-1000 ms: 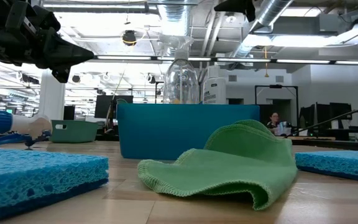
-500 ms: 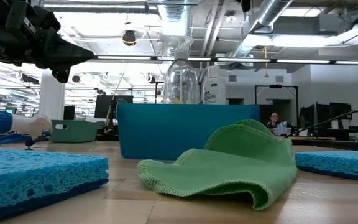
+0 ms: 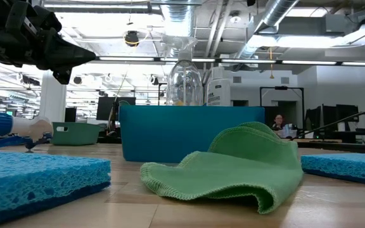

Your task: Pick & Place Kitchen Items

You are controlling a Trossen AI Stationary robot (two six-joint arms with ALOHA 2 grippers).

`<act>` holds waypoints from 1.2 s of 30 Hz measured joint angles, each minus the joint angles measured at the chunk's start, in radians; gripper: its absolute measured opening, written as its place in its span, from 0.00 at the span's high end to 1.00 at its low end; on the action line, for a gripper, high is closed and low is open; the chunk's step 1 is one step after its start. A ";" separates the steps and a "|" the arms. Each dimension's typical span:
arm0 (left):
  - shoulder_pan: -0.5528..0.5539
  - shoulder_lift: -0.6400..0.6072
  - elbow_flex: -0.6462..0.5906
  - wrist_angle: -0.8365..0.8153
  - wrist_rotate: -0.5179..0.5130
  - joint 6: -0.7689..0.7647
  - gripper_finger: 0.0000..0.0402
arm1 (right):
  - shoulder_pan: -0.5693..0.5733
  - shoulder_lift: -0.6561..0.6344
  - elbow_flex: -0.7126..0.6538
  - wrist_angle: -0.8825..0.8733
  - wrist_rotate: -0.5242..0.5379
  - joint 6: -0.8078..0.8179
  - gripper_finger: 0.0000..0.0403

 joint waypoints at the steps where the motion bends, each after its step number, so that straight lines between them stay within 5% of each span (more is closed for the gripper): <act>1: 0.000 0.000 0.000 0.000 0.000 0.000 1.00 | 0.003 -0.001 0.000 0.020 0.013 0.012 0.57; 15: 0.000 0.000 0.000 0.000 0.000 0.000 1.00 | 0.137 0.000 0.000 0.149 0.275 0.009 0.57; 36: 0.000 0.000 0.000 0.000 0.000 0.000 1.00 | 0.243 0.001 0.001 0.180 0.355 -0.027 0.57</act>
